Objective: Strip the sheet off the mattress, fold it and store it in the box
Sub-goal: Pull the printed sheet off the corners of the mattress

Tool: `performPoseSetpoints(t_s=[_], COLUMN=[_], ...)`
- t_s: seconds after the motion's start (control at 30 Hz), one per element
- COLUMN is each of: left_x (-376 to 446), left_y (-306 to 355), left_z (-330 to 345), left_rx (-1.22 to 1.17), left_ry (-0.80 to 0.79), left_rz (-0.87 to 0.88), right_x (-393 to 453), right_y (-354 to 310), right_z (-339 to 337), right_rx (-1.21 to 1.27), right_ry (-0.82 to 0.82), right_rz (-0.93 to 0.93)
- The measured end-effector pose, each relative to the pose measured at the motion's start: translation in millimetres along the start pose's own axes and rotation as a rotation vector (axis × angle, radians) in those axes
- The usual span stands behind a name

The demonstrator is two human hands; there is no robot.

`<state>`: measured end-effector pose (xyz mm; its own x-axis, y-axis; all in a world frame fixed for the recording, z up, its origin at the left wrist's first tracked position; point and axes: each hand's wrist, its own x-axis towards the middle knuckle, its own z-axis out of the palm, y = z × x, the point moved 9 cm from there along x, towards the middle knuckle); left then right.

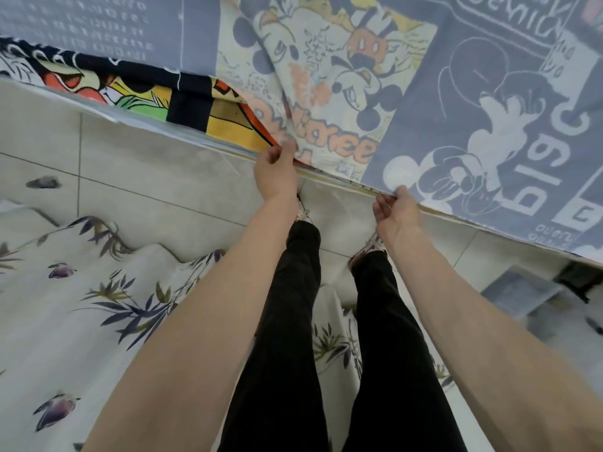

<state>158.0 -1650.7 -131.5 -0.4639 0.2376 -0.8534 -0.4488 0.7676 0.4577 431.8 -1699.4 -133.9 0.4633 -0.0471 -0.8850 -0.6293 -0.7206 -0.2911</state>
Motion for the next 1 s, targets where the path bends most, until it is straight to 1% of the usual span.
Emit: performPoseSetpoints(t_s=[0.13,0.23,0.3,0.37,0.5,0.53,0.63,0.7,0.77,0.87,0.97,1.0], left_x=[5,11,19,30,40,42,45,46,47,52,57,57], left_y=[-8,10,33,51,70,66,48,46,58,86,111,113], left_z=[-11,-17,-24,-30,-31,-35,-55,-59,-61,-71,-67,-67], left_rx=[0.013,0.093,0.103,0.086,0.15,0.129,-0.021,-0.029,0.002,0.063,0.219,0.251], left_ry=[-0.025,-0.035,0.017,0.048,0.01,0.023,0.097,0.072,0.037,0.06,0.0,-0.003], left_rz=[-0.022,0.046,0.099,0.105,0.195,0.179,0.046,0.008,0.029,0.09,0.219,0.236], right_x=[-3,-8,-16,-27,-47,-52,-58,-58,-57,-63,-77,-82], right_y=[6,10,16,22,38,42,48,47,46,50,56,58], right_z=[8,14,24,42,74,80,89,90,90,92,113,122], right_rx=[-0.03,-0.015,0.008,-0.003,-0.038,-0.044,-0.068,-0.076,-0.082,-0.043,-0.047,-0.065], right_ry=[0.034,0.053,0.036,-0.002,-0.077,-0.087,-0.083,-0.058,-0.035,-0.013,-0.109,-0.143], right_rz=[0.017,0.026,0.028,0.029,0.044,0.047,0.043,0.041,0.045,0.059,0.06,0.058])
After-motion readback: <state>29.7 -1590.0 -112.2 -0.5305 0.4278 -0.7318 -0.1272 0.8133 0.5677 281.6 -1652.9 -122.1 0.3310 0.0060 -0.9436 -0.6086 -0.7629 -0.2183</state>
